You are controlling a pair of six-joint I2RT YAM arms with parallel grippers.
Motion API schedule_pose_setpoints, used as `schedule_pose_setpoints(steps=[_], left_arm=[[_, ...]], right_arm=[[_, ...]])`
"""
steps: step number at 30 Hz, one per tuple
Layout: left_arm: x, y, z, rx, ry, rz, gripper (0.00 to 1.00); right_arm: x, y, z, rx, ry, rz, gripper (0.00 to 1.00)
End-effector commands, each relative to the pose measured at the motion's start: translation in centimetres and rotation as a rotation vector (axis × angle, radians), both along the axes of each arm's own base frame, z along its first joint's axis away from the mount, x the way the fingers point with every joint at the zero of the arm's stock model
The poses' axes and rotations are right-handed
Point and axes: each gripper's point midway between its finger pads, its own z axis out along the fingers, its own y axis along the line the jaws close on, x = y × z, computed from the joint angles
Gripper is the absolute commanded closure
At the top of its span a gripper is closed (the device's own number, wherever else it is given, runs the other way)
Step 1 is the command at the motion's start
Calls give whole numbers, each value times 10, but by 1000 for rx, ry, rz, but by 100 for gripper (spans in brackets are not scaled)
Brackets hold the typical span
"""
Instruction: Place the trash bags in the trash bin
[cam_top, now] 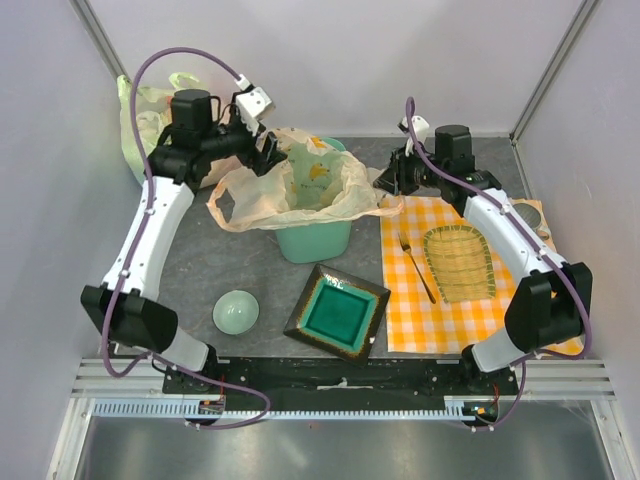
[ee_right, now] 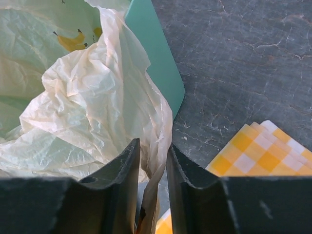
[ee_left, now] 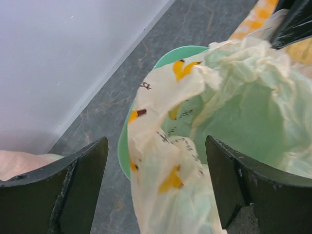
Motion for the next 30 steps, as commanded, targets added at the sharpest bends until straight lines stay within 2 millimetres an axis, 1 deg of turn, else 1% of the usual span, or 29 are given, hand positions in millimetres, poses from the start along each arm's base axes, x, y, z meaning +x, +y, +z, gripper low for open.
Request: schedule_pose_setpoints(steps=[1,2,3,4,5,6,7,8,9,10,11,12,13,14,15,16,17,18,20,21,23,24,25,26,27,30], left_arm=[[40,5,19,108,-174,72,15],[46,5,18,110,-181,85,17],[54,6,22,104,-203,104,21],[65,9,20,112,-207,133,23],[71,10,22,108,-217,149,26],[78,11,24,98,-226,163,32],[82,11,29,88,-237,172,35],[91,12,22,77,-215,177,38],[93,12,20,46,-191,180,45],[93,7,26,18,-188,150,49],[102,9,13,9,-148,149,52],[101,6,13,-18,-121,128,59],[105,8,7,-25,-96,122,62],[111,7,-8,-29,-49,115,65],[113,6,-7,-62,-20,105,70],[114,8,-14,-74,22,107,73],[122,13,-30,-100,88,128,75],[125,15,-30,-118,106,130,80],[130,25,-42,-143,170,155,82],[131,26,-53,-154,208,154,84],[130,29,-69,-143,262,160,83],[131,30,-82,-139,296,166,83],[130,34,-88,-141,319,178,84],[128,34,-98,-142,359,187,84],[128,37,-112,-141,398,199,84],[120,34,-137,-136,487,189,85]], right_arm=[[15,4,21,27,-62,-1,69],[17,5,22,35,-63,-8,70],[18,5,22,36,-65,-11,71],[19,5,23,37,-67,-13,74],[21,4,22,37,-66,-22,76],[22,5,23,39,-68,-21,78],[23,5,20,40,-60,-28,81],[25,5,21,44,-63,-32,84],[26,6,21,46,-62,-33,89],[28,7,20,46,-59,-36,91],[30,6,20,49,-58,-44,94],[31,7,21,50,-60,-44,99],[33,7,21,50,-63,-47,100],[35,7,22,51,-64,-53,100],[36,8,24,56,-66,-53,100],[37,9,23,59,-64,-55,100],[39,10,23,61,-63,-59,100],[40,12,25,65,-65,-61,100],[43,14,26,66,-72,-64,100],[43,16,28,67,-76,-64,100],[45,18,24,64,-68,-64,100],[46,19,22,60,-65,-64,100],[46,20,20,55,-63,-67,100],[47,19,16,50,-57,-74,100],[47,21,13,47,-51,-71,100],[46,25,3,37,-31,-66,100]])
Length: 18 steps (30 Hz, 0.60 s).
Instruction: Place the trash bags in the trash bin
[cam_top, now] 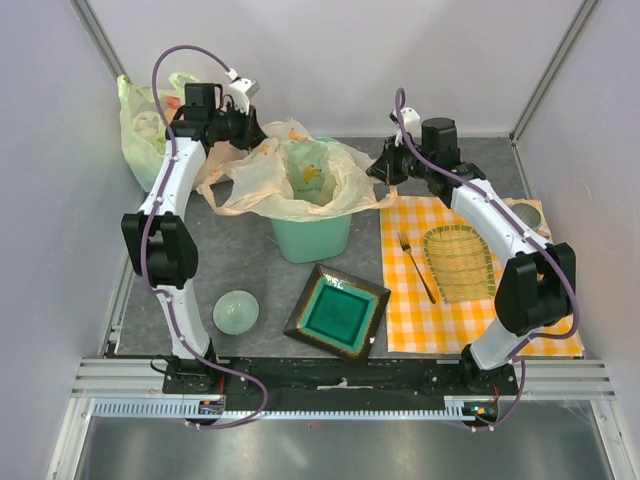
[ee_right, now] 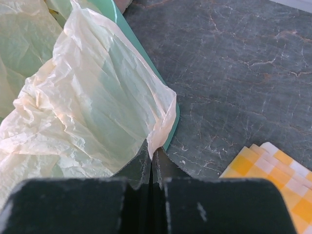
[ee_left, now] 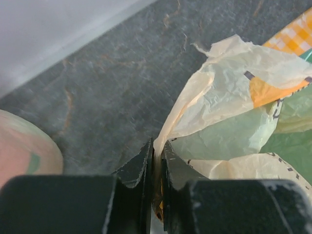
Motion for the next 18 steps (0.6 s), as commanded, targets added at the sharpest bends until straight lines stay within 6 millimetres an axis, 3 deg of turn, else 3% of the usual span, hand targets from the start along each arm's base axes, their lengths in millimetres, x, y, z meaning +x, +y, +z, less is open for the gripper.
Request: schedule_pose_setpoints(steps=[1,9,12,13,16,18], left_arm=[[-14,-5,-33,-50,154,-11,85],[-27,-7,-86,-55,290,-18,82],[-26,-5,-87,-54,293,-14,79],[-24,-1,-81,-59,280,-1,74],[-18,11,-21,-131,206,25,55],[-18,14,36,-144,104,35,41]], right_arm=[[8,8,5,1,-31,-2,100],[6,10,-32,-43,35,11,100],[4,15,-32,-33,41,24,100],[3,16,-28,-26,36,26,100],[-1,20,-16,-2,24,38,100],[-4,18,-7,5,6,38,100]])
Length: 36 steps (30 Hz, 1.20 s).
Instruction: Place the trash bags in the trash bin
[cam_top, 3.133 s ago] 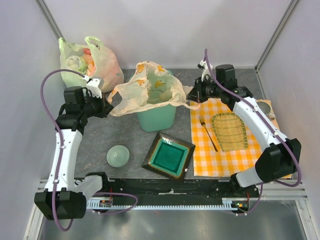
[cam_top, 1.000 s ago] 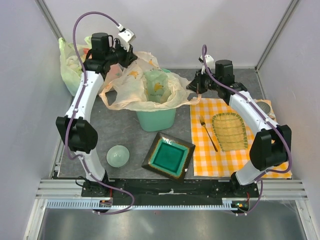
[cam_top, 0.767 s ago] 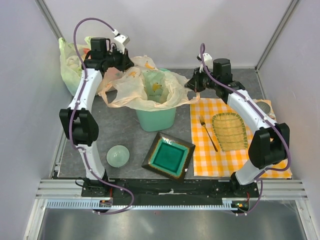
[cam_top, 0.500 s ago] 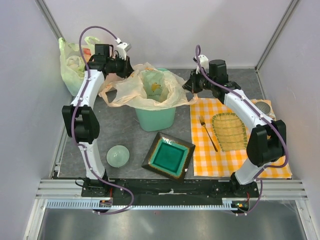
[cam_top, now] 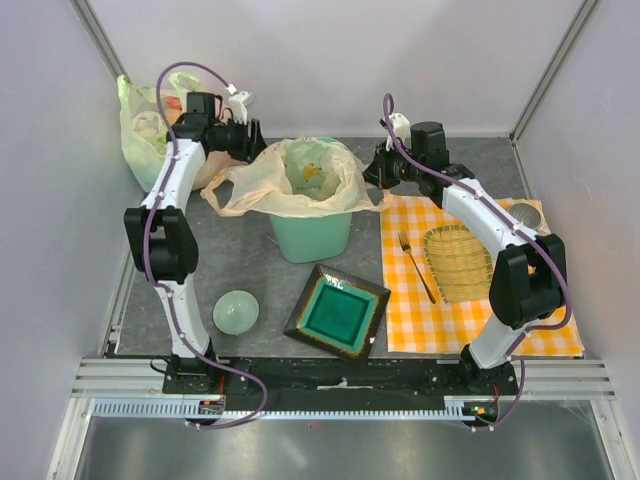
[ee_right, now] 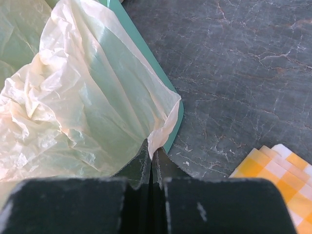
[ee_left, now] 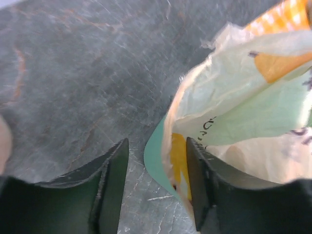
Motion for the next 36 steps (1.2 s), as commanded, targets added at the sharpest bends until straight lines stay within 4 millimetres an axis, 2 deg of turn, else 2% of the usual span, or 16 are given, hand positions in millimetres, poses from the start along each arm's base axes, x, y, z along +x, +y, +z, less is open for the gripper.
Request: schedule_pose_setpoints(steps=[1,2,4,7,9,11,12,13,17,21,25,26,28,29,31,36], left_arm=[[3,43,102,-41,-136,115,38],[0,49,124,-42,-176,122,29],[-16,66,148,-47,-201,149,24],[-47,85,149,-59,-162,177,20],[-67,90,146,-67,-134,175,13],[-95,87,133,-50,-97,147,8],[-102,86,128,-44,-90,141,7],[-116,83,113,-46,-50,139,7],[-133,74,88,-103,43,132,5],[-136,68,62,-145,117,127,5],[-136,59,41,-224,178,97,44],[-135,58,38,-239,189,88,62],[-133,57,23,-255,233,92,80],[-131,57,20,-258,230,89,92],[-127,59,7,-256,258,106,98],[-125,64,-27,-216,303,116,98]], right_arm=[[-9,4,19,25,-29,21,100],[-10,2,22,28,-34,19,100],[-14,2,27,32,-43,29,100],[-18,3,30,35,-45,40,100],[-19,2,31,33,-48,43,100],[-20,3,30,28,-50,53,100],[-20,2,30,25,-52,54,100],[-21,3,29,25,-51,59,100],[-21,5,28,28,-49,76,100],[-18,5,21,10,-49,82,100],[-12,6,10,-3,-34,80,100],[-9,6,3,-9,-21,75,100],[-4,4,-6,-16,-9,61,100],[-3,6,-13,-21,5,62,100],[-1,7,-20,-20,17,58,100],[2,8,-40,-24,49,53,100]])
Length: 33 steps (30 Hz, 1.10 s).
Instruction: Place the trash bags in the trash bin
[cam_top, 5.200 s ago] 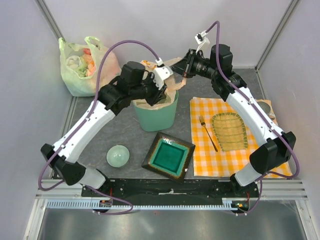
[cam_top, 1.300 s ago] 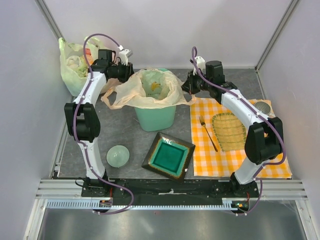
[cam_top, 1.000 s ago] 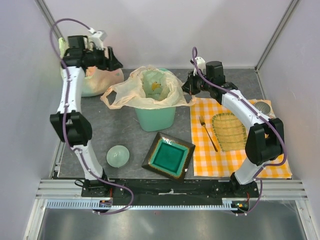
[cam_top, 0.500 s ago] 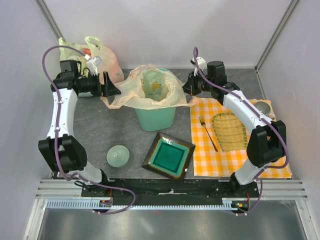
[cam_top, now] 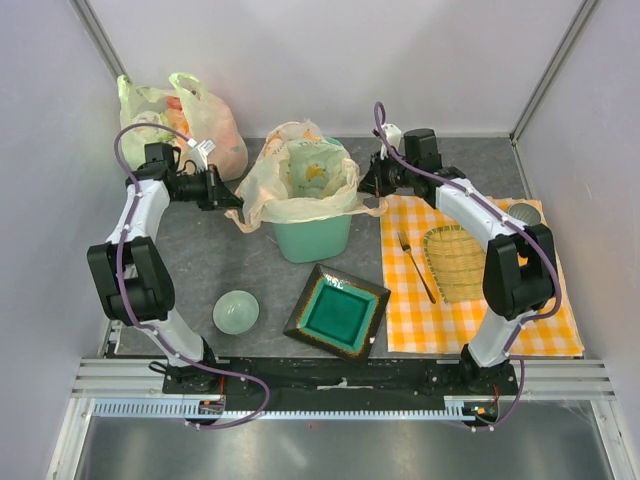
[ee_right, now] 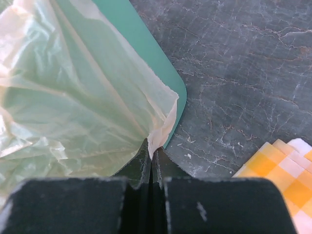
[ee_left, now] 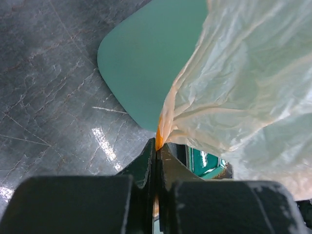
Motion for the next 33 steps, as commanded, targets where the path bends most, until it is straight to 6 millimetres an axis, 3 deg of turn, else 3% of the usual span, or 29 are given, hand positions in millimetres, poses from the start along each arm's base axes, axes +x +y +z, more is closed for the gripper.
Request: schedule_pose_setpoints(steps=[1,6,11,16,21,24,26,29,33], left_arm=[[3,3,-28,6,20,-10,98],[7,11,-61,57,59,20,98],[18,23,-95,143,104,58,98],[27,33,-114,217,113,76,98],[29,39,-131,251,140,79,98],[25,39,-131,268,126,52,98],[21,37,-118,269,76,21,98],[10,30,-95,254,7,-25,98],[-3,29,-70,260,-72,-38,98]], right_arm=[[6,4,-13,-2,-11,2,100],[6,12,-26,0,8,11,100],[-1,18,-53,-24,51,29,100],[-7,13,-85,-82,84,35,100],[-6,11,-102,-108,98,41,100],[-15,16,-108,-104,123,72,100],[-29,21,-101,-81,133,112,100],[-47,23,-79,-55,114,150,100],[-59,6,-53,-73,48,157,100]])
